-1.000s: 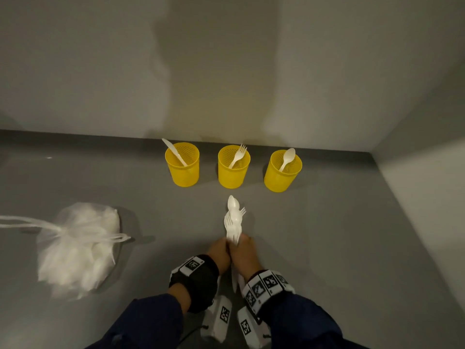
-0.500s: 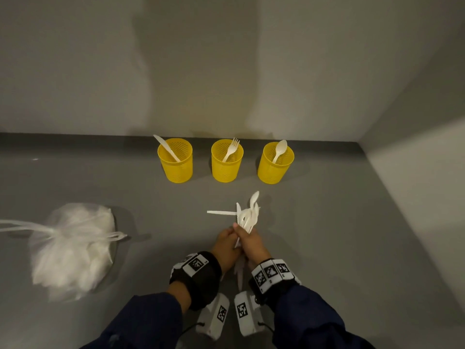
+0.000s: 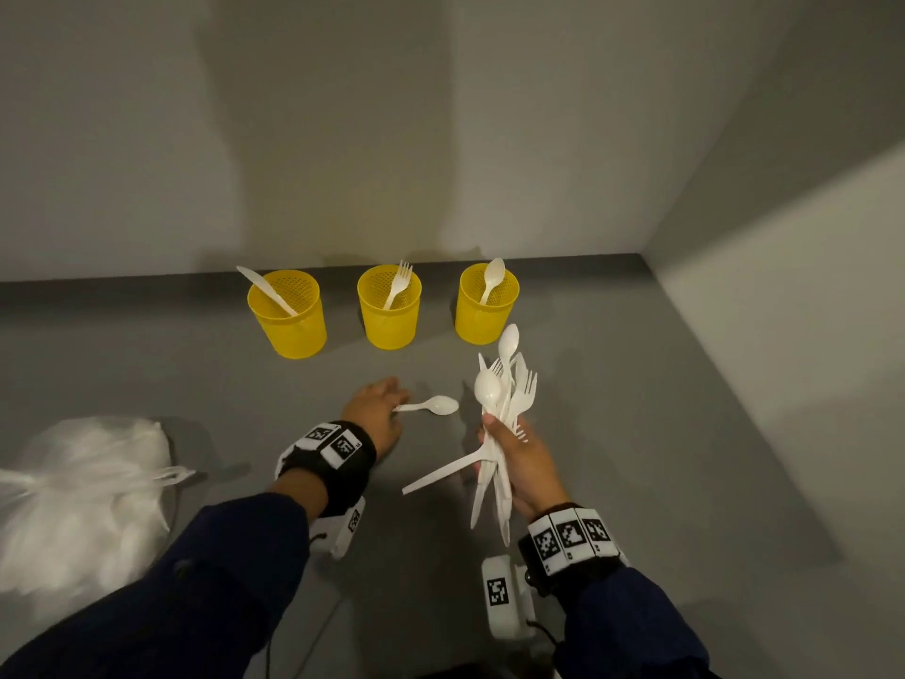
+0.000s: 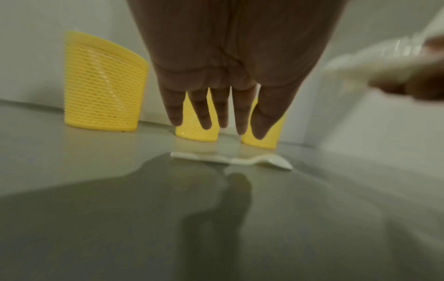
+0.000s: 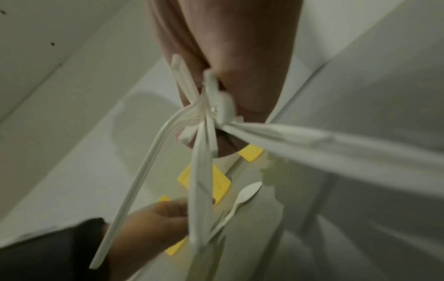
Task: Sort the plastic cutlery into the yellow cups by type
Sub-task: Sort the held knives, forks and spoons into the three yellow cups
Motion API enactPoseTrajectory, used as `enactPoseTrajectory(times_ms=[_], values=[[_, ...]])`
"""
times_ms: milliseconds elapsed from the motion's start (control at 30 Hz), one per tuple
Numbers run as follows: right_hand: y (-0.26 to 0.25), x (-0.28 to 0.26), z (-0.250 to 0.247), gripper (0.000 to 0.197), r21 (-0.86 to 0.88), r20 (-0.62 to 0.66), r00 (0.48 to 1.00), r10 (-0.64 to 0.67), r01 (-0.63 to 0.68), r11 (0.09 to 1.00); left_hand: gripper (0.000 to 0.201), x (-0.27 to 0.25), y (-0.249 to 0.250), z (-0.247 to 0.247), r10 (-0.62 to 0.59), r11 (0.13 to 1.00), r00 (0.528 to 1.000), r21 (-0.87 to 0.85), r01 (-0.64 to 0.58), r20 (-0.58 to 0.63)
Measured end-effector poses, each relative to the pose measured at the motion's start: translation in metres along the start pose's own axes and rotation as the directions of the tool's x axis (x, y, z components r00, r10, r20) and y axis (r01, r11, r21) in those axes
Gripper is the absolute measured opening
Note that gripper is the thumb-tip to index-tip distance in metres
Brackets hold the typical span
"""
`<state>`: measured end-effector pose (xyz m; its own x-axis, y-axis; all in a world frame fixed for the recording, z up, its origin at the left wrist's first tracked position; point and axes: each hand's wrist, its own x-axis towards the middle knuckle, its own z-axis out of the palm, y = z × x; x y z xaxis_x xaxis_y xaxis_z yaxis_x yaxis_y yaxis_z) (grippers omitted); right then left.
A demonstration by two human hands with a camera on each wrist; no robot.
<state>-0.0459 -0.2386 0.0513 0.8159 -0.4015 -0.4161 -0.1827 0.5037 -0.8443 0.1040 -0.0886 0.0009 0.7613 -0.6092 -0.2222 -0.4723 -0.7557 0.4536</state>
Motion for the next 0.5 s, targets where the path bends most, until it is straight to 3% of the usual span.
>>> enactPoseTrajectory(times_ms=[133, 300, 433, 500], values=[[-0.016, -0.013, -0.001, 0.003, -0.012, 0.001, 0.999, -0.052, 0.052, 0.999, 0.046, 0.008, 0.008, 0.012, 0.019, 0.984, 0.996, 0.176, -0.034, 0.087], [-0.022, -0.018, -0.006, 0.005, 0.017, -0.015, 0.998, -0.063, 0.063, 0.998, 0.032, 0.005, 0.012, 0.011, -0.121, 0.971, 0.983, 0.222, 0.088, 0.138], [-0.023, -0.015, 0.0, 0.006, 0.03, -0.04, 0.997, -0.073, 0.074, 0.997, 0.025, -0.01, 0.014, -0.006, -0.219, 0.975, 0.964, 0.079, 0.209, 0.152], [-0.023, -0.013, 0.005, 0.009, 0.016, -0.037, 0.996, -0.078, 0.078, 0.997, 0.018, -0.021, 0.013, -0.016, -0.26, 0.957, 0.962, -0.115, 0.268, 0.078]])
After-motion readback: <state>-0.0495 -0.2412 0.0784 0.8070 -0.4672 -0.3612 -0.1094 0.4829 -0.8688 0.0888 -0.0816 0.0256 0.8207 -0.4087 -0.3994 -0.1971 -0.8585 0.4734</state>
